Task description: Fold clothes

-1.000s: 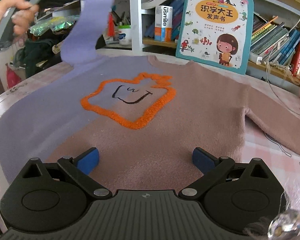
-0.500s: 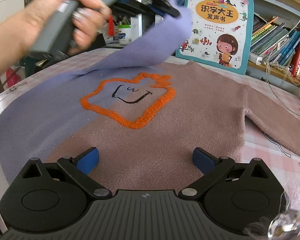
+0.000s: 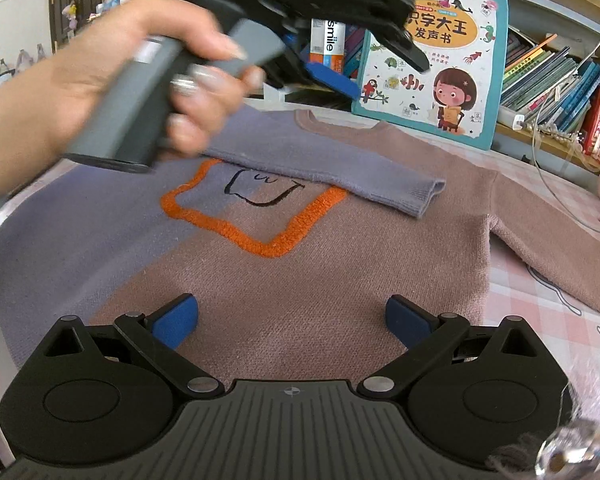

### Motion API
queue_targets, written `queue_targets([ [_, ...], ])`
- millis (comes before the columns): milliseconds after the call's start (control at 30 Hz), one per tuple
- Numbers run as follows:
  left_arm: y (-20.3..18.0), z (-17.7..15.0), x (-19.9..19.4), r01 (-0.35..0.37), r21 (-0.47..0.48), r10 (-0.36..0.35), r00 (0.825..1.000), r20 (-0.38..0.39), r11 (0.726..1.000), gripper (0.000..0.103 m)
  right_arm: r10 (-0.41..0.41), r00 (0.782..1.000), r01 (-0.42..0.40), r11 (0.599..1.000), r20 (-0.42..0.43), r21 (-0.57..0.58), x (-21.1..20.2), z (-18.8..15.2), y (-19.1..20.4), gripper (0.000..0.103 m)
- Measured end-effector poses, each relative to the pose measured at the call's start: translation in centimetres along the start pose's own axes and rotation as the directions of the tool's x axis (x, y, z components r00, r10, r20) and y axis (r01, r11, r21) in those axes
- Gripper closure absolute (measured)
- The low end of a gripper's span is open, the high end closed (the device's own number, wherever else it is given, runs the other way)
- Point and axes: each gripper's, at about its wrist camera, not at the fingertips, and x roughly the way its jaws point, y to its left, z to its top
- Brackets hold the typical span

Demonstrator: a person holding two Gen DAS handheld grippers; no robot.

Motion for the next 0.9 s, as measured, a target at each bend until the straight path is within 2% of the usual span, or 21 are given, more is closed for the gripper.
queue_targets([
  [100, -0.1, -0.5, -3.0, -0.019, 0.076, 0.018, 1.0, 0.013, 0.997, 0.028, -0.003, 1.0, 0.003, 1.0, 0.0, 0.002, 0.1, 0.0, 0.1, 0.002],
  [200, 0.2, -1.7, -6.5, -0.1, 0.183, 0.095, 0.995, 0.035, 0.978, 0.024, -0.005, 1.0, 0.005, 1.0, 0.0, 0.001, 0.2, 0.0, 0.2, 0.002],
  [233, 0.3, -2.2, -7.6, -0.134, 0.22, 0.127, 0.991, 0.046, 0.966, 0.02, -0.006, 1.0, 0.006, 1.0, 0.0, 0.001, 0.2, 0.0, 0.3, 0.002],
  [300, 0.7, -3.3, -9.8, -0.229, 0.298, 0.217, 0.974, 0.073, 0.927, 0.018, -0.008, 1.0, 0.008, 1.0, 0.001, 0.002, 0.3, 0.0, 0.3, 0.002],
  [400, 1.8, -5.4, -12.6, -0.352, 0.375, 0.341, 0.935, 0.099, 0.857, 0.016, -0.009, 1.0, 0.009, 1.0, 0.0, 0.001, 0.3, 0.0, 0.3, 0.002],
  [500, 3.1, -7.5, -14.7, -0.414, 0.388, 0.412, 0.907, 0.092, 0.824, 0.015, -0.011, 1.0, 0.011, 1.0, 0.0, 0.0, 0.4, 0.1, 0.4, 0.002],
  [633, 4.9, -10.2, -17.2, -0.474, 0.358, 0.476, 0.875, 0.087, 0.805, 0.014, -0.017, 1.0, 0.017, 1.0, -0.001, 0.001, 0.4, 0.1, 0.5, 0.001],
  [700, 5.6, -11.3, -18.1, -0.494, 0.328, 0.497, 0.864, 0.081, 0.805, 0.014, -0.025, 1.0, 0.025, 1.0, 0.0, 0.0, 0.4, 0.1, 0.6, 0.001],
  [800, 6.7, -12.4, -19.4, -0.51, 0.271, 0.512, 0.856, 0.067, 0.816, 0.014, -0.054, 0.998, 0.054, 0.999, 0.012, 0.0, 0.2, 0.1, 0.7, 0.001],
  [900, 7.4, -13.0, -20.4, -0.527, 0.239, 0.527, 0.847, 0.068, 0.815, 0.014, -0.067, 0.997, 0.066, 0.996, 0.031, 0.053, -0.6, -0.4, 0.0, 0.001],
])
